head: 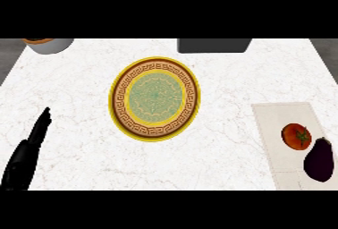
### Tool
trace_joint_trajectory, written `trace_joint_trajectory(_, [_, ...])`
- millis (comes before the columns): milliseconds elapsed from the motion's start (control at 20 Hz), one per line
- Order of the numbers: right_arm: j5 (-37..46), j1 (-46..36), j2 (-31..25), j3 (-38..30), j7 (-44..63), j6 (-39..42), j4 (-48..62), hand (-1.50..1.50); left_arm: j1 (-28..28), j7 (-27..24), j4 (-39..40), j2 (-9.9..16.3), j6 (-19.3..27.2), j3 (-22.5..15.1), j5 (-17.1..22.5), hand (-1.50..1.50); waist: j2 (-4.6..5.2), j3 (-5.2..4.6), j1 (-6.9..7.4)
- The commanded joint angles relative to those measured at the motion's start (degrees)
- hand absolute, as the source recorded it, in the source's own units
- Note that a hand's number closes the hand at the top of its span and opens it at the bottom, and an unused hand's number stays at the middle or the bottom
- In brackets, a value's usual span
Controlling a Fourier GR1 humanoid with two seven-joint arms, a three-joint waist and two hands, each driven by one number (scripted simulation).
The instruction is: Pick the tomato from the placemat and place it in the plate
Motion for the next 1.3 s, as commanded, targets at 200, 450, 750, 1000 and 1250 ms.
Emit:
trace_joint_trajectory(200, [12.7,7.3,-11.3,-1.1,4.3,4.2,-0.1,-1.5,-1.2,0.4,0.8,-0.7,-0.5,0.8,-0.9,0.0,0.08,-0.03,0.4])
trace_joint_trajectory(450, [15.0,2.3,-18.0,-0.5,15.3,2.7,0.7,-1.5,-2.8,1.5,1.5,-0.1,-3.2,2.1,-0.6,0.0,0.16,-0.04,0.84])
trace_joint_trajectory(750, [21.5,-4.4,-20.8,5.2,20.8,4.5,4.8,-1.5,-4.5,1.6,2.2,-2.9,-2.5,1.7,-3.2,0.0,0.21,0.01,1.03])
trace_joint_trajectory(1000, [29.4,-5.3,-20.4,9.7,19.2,6.8,8.0,-1.5,-0.9,1.5,0.9,-1.9,-4.3,3.5,-3.6,0.0,0.11,0.02,1.03])
trace_joint_trajectory(1250, [37.7,-11.1,-21.8,14.0,17.4,7.2,14.8,-1.5,-2.2,1.4,0.5,-1.4,-6.6,5.7,-3.3,0.0,0.16,0.02,1.16])
